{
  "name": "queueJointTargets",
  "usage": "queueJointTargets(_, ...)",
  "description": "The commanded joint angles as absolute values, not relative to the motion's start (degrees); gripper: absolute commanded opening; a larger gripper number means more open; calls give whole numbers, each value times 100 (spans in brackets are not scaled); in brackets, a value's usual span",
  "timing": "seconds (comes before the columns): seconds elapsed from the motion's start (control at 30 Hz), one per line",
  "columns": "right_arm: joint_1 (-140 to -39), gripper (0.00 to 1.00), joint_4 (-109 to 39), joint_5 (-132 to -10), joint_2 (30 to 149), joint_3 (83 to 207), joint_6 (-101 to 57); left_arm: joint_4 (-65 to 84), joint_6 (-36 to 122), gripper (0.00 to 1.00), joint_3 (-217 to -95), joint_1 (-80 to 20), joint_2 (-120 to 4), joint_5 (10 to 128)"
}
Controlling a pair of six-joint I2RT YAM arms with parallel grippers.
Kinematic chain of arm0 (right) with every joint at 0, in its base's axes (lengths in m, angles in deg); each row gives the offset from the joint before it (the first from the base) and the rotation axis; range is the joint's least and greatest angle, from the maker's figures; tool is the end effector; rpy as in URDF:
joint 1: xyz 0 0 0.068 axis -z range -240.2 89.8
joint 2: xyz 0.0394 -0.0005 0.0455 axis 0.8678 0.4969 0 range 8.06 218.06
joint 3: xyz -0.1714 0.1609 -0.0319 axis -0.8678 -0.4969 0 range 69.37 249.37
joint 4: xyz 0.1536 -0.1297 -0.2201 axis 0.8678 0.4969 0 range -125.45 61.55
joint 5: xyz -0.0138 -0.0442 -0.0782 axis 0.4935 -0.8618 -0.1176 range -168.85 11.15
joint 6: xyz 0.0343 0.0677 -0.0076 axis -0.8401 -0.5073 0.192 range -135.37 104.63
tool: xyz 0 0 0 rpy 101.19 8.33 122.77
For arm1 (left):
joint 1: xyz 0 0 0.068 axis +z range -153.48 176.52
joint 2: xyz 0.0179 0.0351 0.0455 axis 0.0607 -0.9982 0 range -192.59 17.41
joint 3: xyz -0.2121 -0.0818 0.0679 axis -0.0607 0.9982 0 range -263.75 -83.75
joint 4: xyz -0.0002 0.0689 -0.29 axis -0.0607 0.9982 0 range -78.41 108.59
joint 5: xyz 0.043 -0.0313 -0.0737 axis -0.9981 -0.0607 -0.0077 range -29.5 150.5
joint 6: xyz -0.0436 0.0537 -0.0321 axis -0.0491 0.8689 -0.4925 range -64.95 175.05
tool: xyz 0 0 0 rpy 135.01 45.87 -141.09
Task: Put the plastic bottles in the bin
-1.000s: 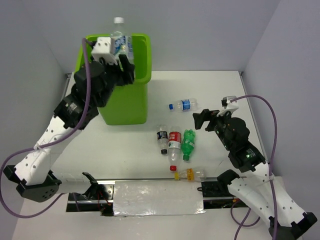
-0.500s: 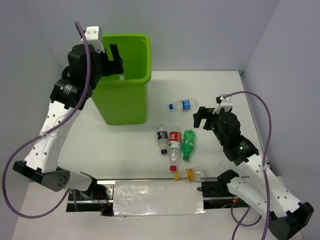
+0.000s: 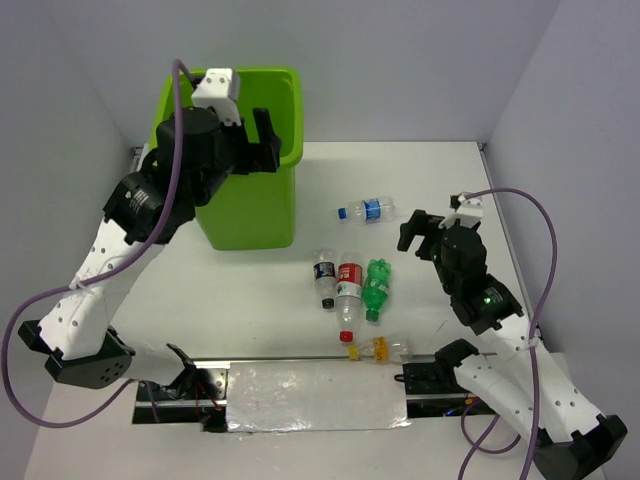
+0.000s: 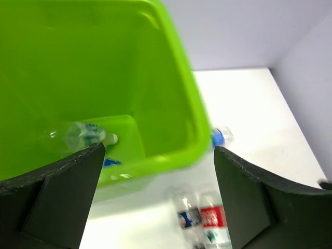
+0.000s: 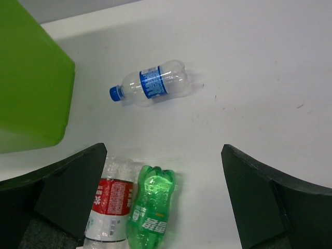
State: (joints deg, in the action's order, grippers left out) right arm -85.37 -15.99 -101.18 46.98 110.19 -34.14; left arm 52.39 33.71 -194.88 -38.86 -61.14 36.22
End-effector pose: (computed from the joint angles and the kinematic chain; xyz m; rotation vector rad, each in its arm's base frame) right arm 0.2389 0.0852 0.2851 0.1627 1.8497 0.1672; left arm 0.2708 -0.1596 0.5204 -0.1057 1.7122 -0.3746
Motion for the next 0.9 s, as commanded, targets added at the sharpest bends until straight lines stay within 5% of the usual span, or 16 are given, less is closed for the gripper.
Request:
queueJointTargets(0.0, -8437, 100, -1770, -10355, 4559, 10927, -3690, 5203, 3256, 99, -19520, -4442, -5994, 3044)
queueJointTargets(0.5, -8033, 100, -1936, -10074, 4840, 10795, -3858, 4000, 2061, 99, -16246, -6649, -5282, 2234)
queueJointTargets(0.87, -7857, 100, -2200, -9784, 5359, 10751, -3981, 3050, 802, 99, -14712, -5773, -6571, 3657)
